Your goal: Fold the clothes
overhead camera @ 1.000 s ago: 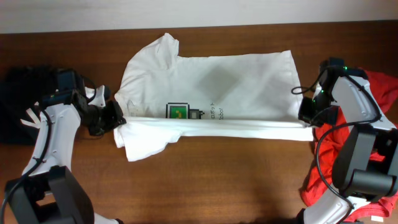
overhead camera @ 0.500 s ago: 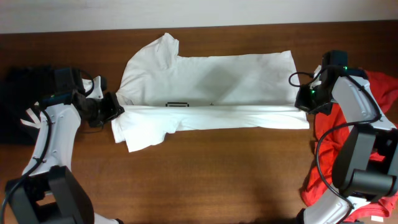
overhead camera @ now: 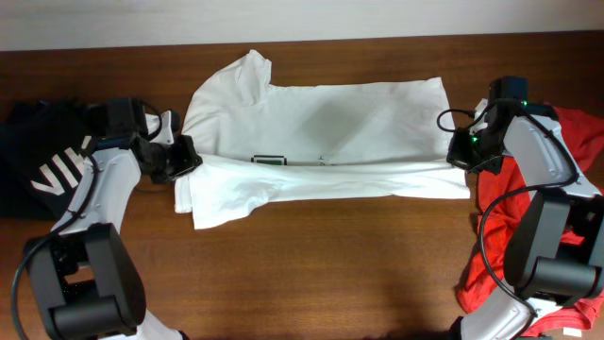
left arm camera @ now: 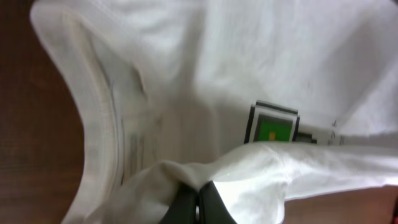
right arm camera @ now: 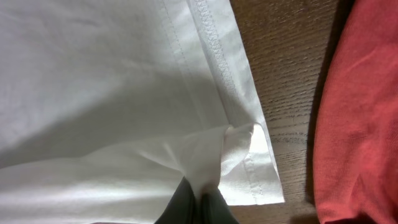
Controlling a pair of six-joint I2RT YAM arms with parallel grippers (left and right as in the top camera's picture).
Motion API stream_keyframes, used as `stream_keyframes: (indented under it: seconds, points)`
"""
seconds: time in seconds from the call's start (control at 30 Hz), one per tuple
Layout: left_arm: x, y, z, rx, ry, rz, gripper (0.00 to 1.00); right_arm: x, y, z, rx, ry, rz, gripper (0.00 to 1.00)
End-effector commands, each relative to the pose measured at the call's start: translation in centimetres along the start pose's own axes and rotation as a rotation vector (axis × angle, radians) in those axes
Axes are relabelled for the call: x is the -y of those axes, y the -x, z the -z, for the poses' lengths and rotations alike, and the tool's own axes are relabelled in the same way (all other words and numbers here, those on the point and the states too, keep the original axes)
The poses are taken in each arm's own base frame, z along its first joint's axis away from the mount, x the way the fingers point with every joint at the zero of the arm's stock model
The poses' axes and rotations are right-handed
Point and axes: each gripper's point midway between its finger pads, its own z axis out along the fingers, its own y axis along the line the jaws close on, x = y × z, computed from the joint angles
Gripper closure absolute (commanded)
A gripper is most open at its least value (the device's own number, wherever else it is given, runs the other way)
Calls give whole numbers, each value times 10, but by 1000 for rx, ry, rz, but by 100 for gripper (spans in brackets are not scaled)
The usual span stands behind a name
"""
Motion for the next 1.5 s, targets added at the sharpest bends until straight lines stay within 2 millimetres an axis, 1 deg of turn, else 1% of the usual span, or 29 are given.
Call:
stream_keyframes:
  seconds: [0.0, 0.07, 0.1, 0.17, 0.2, 0.23, 0.3, 0.37, 0.47, 0.53, 0.63, 0.67, 0.7, 0.73, 0.8, 0.83, 0.87, 0.93, 1.07, 1.1, 1.13, 1.2, 1.3, 1.33, 1.37, 1.47]
  points:
    - [-1, 8, -7, 27, -7, -13, 99, -4, 7, 9, 31, 11, 7, 96]
    - [0, 12, -7, 43, -9, -21, 86, -4, 7, 9, 31, 11, 7, 96]
    - [0, 13, -7, 48, -5, -23, 83, -4, 7, 9, 31, 11, 7, 96]
    - [-5, 16, -7, 61, 22, -26, 73, -4, 7, 9, 31, 11, 7, 96]
    - [-9, 18, -7, 69, 44, -27, 65, -4, 6, 9, 30, 10, 7, 96]
    - [-12, 19, -6, 74, 66, -26, 64, -4, 6, 9, 30, 11, 7, 96]
    - [-14, 17, -6, 68, 73, -23, 57, -4, 6, 9, 30, 11, 7, 96]
    - [-11, 11, -7, 41, 57, -15, 57, -4, 6, 9, 30, 11, 7, 96]
    - [-9, -5, -8, -22, 45, 8, 57, -5, 8, 9, 37, 17, 8, 96]
    - [-10, -13, -8, -52, 51, 22, 57, -8, 17, 9, 70, 34, 14, 96]
    - [-11, -17, -8, -65, 54, 28, 57, -15, 40, 12, 165, 63, 29, 95]
    - [-11, -17, -8, -66, 53, 28, 57, -16, 46, 13, 193, 68, 34, 91]
    - [-11, -18, -8, -68, 54, 29, 57, -19, 54, 15, 226, 77, 41, 80]
    - [-12, -18, -9, -70, 54, 30, 57, -21, 60, 17, 250, 81, 47, 74]
    - [-12, -20, -9, -76, 55, 33, 57, -27, 70, 19, 294, 91, 62, 52]
    - [-12, -21, -8, -79, 55, 34, 57, -29, 71, 20, 301, 93, 67, 43]
    - [-12, -21, -8, -80, 56, 35, 56, -31, 71, 20, 301, 94, 71, 40]
    - [-10, -23, -9, -85, 55, 31, 56, -32, 65, 17, 276, 91, 73, 40]
    - [7, -29, -16, -107, 40, -72, 59, -25, 37, 9, 161, 69, 54, 47]
    - [13, -32, -19, -117, 34, -109, 61, -22, 27, 5, 124, 57, 48, 53]
    - [24, -38, -23, -132, 24, -176, 61, -18, 13, -2, 73, 48, 39, 61]
    - [35, -43, -27, -146, 15, -225, 61, -15, 2, -9, 36, 42, 34, 67]
    - [50, -53, -34, -168, 26, -286, 61, -9, -18, -27, -23, 32, 25, 69]
    - [53, -56, -36, -174, 41, -306, 60, -7, -22, -32, -33, 30, 24, 69]
    - [55, -59, -39, -180, 61, -326, 57, -6, -25, -36, -37, 29, 22, 70]
    - [63, -69, -44, -197, 117, -387, 56, -3, -33, -46, -47, 27, 21, 70]
